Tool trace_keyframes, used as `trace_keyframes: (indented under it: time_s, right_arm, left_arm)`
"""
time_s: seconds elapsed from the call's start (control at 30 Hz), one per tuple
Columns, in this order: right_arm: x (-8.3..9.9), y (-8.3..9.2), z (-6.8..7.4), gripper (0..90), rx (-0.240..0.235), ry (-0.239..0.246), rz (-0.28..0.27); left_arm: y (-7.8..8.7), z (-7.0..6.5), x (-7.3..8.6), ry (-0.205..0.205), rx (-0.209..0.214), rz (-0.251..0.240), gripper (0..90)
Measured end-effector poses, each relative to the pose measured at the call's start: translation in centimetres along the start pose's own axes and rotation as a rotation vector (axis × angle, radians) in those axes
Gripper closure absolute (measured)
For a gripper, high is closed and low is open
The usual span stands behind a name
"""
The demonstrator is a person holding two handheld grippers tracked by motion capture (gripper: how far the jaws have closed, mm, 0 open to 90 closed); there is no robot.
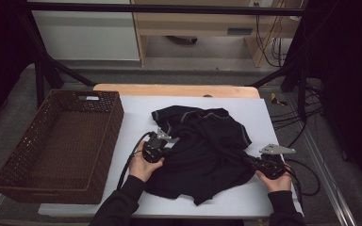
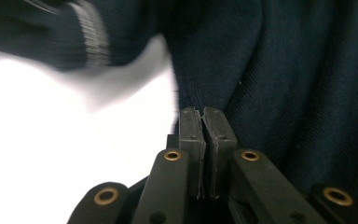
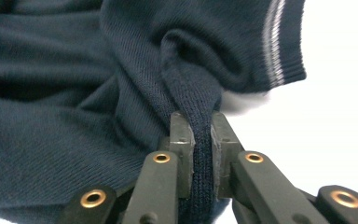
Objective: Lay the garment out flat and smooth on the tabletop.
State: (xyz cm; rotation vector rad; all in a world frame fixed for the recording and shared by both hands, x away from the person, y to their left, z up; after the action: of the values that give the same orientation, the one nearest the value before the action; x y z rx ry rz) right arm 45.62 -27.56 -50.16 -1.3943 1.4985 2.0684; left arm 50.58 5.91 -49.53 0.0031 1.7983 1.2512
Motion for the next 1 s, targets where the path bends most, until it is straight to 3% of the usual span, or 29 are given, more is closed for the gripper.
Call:
trace_keyframes:
  time_s: [0.1,0.17,0.27,0.37,0.43,0.5,0.57,0.67,0.73,0.87,1.0]
  right_arm:
    - [-1.0,0.8,-0.7,83.3,0.035,-0.007,-0.040]
    - [-1.5,0.9,-1.1,83.4,0.058,-0.013,-0.055]
    - [-2.5,0.4,-2.2,83.5,0.111,-0.014,-0.065]
    - [-3.7,-0.4,-3.2,83.5,0.160,-0.020,-0.089]
    - [-4.4,-1.0,-3.8,82.3,0.185,-0.024,-0.095]
    - [-4.7,-1.7,-3.8,77.2,0.180,-0.020,-0.070]
    - [-4.9,-1.8,-3.4,65.6,0.181,-0.010,-0.077]
    - [-4.9,-0.9,-2.6,44.2,0.164,-0.022,-0.121]
    - [-4.7,-0.2,-2.0,36.2,0.152,-0.031,-0.132]
    - [-3.7,1.0,-0.1,25.9,0.110,-0.008,-0.132]
    - [-2.3,1.3,2.0,25.4,0.031,-0.022,-0.105]
  left_arm:
    - [2.2,2.0,-0.7,0.041,-0.033,-0.055,86.2]
    - [3.3,3.7,-0.8,0.066,-0.099,-0.070,86.3]
    - [4.0,5.9,-0.3,0.129,-0.164,-0.069,86.3]
    - [3.9,6.7,0.2,0.179,-0.182,-0.067,86.2]
    - [3.6,6.7,0.5,0.185,-0.185,-0.062,85.7]
    - [3.3,6.4,0.7,0.189,-0.162,-0.081,82.1]
    - [3.7,5.9,0.9,0.175,-0.166,-0.101,68.3]
    - [4.6,5.0,1.2,0.161,-0.125,-0.142,48.0]
    - [5.2,4.2,1.7,0.163,-0.103,-0.161,35.6]
    - [5.3,2.9,3.5,0.168,-0.077,-0.153,24.5]
    - [4.4,1.6,5.2,0.169,-0.047,-0.120,23.7]
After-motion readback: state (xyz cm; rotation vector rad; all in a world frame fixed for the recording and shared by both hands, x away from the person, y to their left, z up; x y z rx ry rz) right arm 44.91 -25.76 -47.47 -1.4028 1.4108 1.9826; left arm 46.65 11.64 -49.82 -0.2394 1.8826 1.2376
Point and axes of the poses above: each handheld gripper's, and its own axes: y roughly backward along the jaws, x roughly out of its underside, z roughly to its left, the point moved 7 cm from there along -y, roughly forward along the jaws, and after that the axes turned 3 degrees about y, right-handed, at the moved point
